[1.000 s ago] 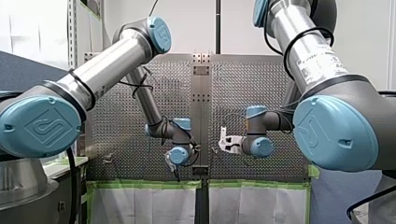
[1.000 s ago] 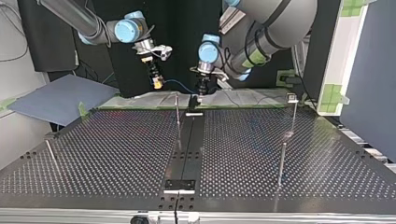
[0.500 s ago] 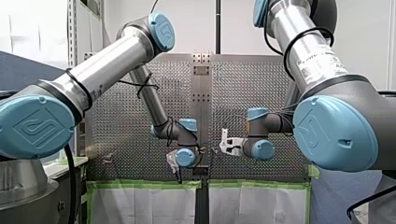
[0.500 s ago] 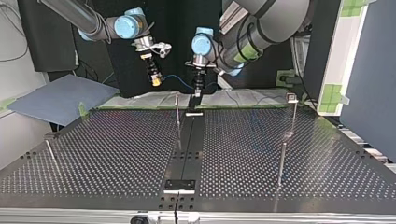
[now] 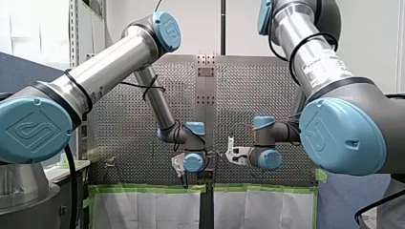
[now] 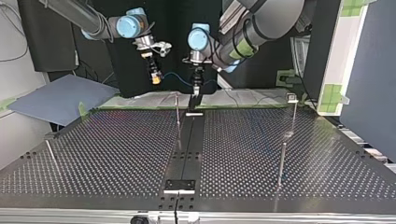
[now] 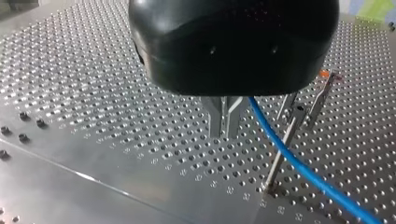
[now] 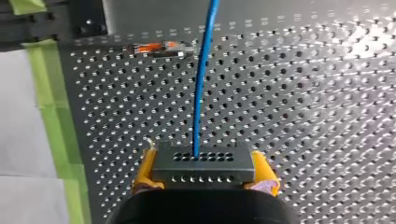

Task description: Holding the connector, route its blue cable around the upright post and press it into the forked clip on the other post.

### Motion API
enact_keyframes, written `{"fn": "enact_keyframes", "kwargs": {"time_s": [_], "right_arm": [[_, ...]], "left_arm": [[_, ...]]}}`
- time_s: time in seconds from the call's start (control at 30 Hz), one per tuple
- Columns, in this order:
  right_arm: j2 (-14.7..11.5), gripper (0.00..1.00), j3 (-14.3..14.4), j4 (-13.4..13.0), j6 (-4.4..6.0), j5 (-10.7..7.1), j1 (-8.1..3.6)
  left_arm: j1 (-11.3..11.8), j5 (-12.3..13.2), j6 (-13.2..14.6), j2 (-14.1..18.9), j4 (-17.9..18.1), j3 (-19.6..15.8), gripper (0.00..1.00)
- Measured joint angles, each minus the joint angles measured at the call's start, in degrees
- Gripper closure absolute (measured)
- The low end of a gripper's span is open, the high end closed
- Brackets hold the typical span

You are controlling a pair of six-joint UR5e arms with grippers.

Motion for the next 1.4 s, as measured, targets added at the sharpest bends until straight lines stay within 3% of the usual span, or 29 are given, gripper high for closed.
{"fn": "enact_keyframes", "kwargs": {"time_s": [0.2, 0.53, 0.93, 1.4], "right_arm": [[0.9, 1.00, 0.0, -0.7, 0.18, -0.02, -0.47], [1.3, 1.00, 0.0, -1.5, 0.15, -0.12, -1.16], [4.1, 1.00, -0.2, -3.4, -0.09, -0.16, -1.26], [4.9, 1.00, -0.4, -4.0, -0.17, -0.26, -1.99]], "left_arm": [[-0.2, 0.0, 0.4, -0.3, 0.4, 0.0, 0.98], [-0.1, -0.1, 0.3, -3.8, 0.5, 1.1, 0.98], [-0.4, -0.2, 0.8, -4.1, 0.4, 1.6, 0.98], [-0.5, -0.4, 1.2, -4.9, 0.5, 1.6, 0.98]]}}
